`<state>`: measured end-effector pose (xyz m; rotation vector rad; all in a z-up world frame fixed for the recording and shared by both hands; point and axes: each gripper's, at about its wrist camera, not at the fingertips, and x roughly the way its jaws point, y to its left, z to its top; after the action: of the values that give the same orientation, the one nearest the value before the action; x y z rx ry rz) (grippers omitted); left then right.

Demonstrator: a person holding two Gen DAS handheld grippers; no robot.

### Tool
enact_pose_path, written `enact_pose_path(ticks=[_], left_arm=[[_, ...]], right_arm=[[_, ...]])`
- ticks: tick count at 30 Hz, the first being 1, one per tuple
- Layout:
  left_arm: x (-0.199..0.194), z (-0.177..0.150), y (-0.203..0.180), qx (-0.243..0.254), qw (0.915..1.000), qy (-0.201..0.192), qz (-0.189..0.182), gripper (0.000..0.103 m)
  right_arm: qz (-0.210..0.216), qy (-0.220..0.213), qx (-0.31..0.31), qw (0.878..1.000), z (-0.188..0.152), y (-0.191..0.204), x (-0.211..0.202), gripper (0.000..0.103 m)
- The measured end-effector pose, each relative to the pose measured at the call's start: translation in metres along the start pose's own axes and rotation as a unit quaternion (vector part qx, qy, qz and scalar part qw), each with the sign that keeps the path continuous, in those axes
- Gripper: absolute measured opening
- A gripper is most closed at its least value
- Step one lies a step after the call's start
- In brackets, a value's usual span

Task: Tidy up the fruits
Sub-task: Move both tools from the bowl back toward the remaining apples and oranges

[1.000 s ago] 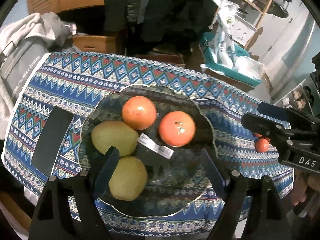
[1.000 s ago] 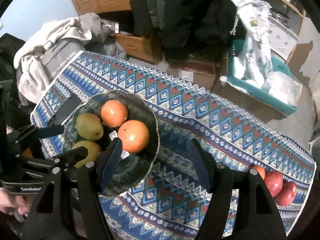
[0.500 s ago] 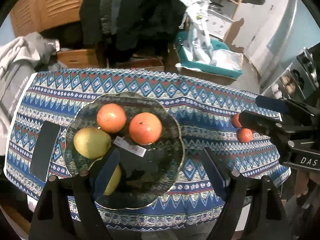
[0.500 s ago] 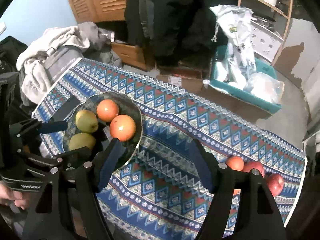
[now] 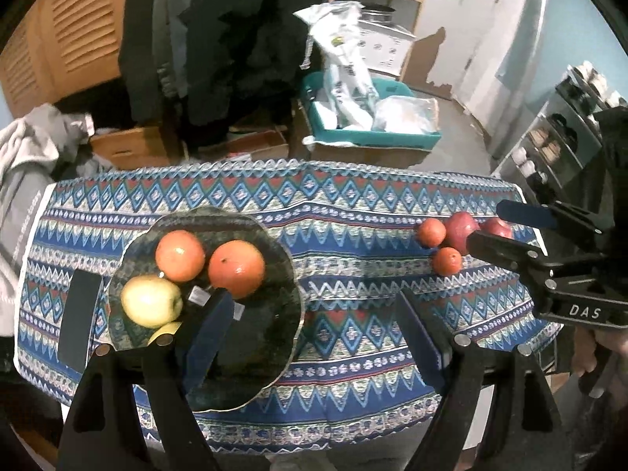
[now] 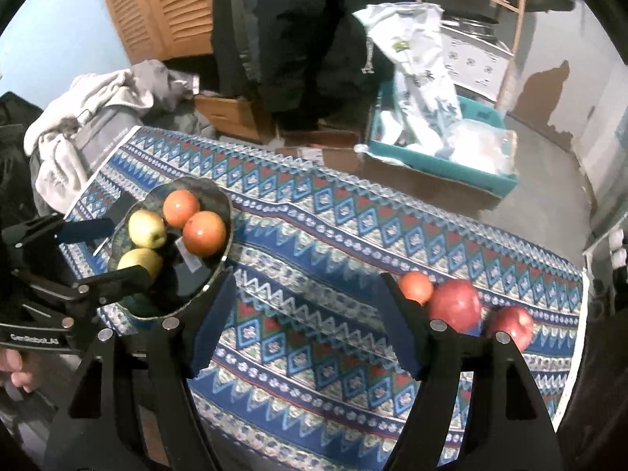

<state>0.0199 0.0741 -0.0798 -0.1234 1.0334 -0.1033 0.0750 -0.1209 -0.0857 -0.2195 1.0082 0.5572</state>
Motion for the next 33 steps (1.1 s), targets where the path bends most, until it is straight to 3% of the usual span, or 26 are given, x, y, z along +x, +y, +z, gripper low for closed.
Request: enact_pose_path(ticks=[17, 33], left_arm=[[0.008, 0.002, -0.068, 0.088, 0.9960, -0.008, 0.015, 0.085], [0.057, 0.010, -0.128, 0.124, 0.9916, 0.037, -0.007, 0.085]], right_arm=[[-0.041, -0.020, 0.053, 0.998, -0.035, -0.064, -0.037, 0.078], [-0.107, -0.009, 0.110, 0.988, -0.070, -0.149, -0.049, 0.079]])
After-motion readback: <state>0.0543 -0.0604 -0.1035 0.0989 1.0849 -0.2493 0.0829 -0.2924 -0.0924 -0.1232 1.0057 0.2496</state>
